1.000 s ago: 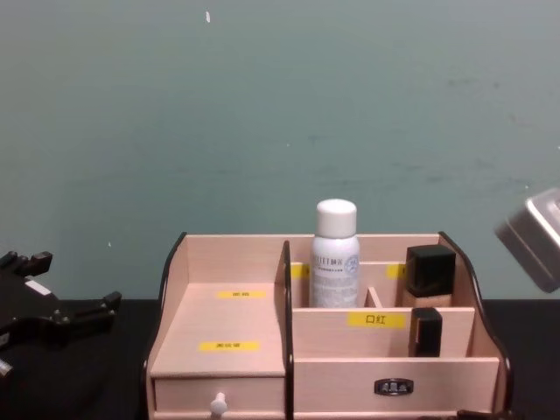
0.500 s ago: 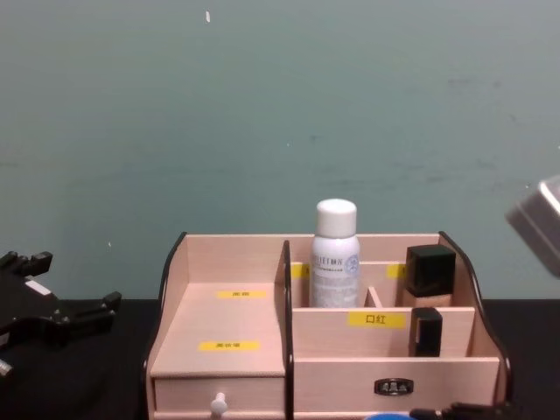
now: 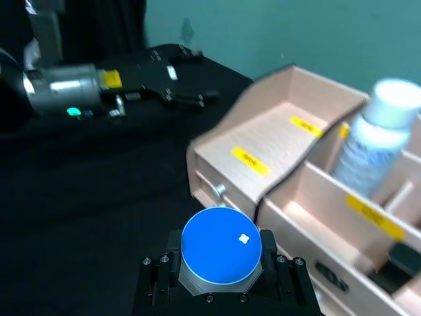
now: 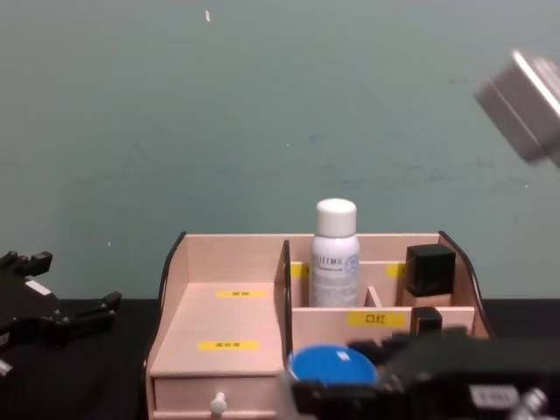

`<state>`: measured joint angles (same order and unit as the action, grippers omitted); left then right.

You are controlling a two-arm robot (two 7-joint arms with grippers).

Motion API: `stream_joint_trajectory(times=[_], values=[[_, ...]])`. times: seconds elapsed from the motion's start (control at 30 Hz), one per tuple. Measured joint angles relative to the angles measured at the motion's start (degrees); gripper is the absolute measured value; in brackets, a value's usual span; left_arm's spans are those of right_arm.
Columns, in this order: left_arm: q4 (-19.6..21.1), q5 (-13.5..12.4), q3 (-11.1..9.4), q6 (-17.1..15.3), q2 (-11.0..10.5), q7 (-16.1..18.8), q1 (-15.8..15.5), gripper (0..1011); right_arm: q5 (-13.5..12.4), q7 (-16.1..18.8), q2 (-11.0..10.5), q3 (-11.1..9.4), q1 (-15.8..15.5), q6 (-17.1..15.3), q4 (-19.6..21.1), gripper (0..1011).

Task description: Pick up the facial cleanser and watermelon frost from the table and place them into the tiered storage box.

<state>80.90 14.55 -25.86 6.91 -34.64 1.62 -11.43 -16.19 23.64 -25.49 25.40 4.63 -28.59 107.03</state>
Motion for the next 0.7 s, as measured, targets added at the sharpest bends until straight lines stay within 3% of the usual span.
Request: stream_joint_trajectory(times=[0.37,0.7], values=[[0.0,0.0,0.0,0.0,0.0,0.0,0.0,1001,0.8,-1.3,3.4,4.1,8.0,-4.9,-0.7,712],[0.0,0.0,0.0,0.0,0.0,0.0,0.0,1001,3.9,-1.9,7.6,7.2,15.3,-6.7,-6.7,712]])
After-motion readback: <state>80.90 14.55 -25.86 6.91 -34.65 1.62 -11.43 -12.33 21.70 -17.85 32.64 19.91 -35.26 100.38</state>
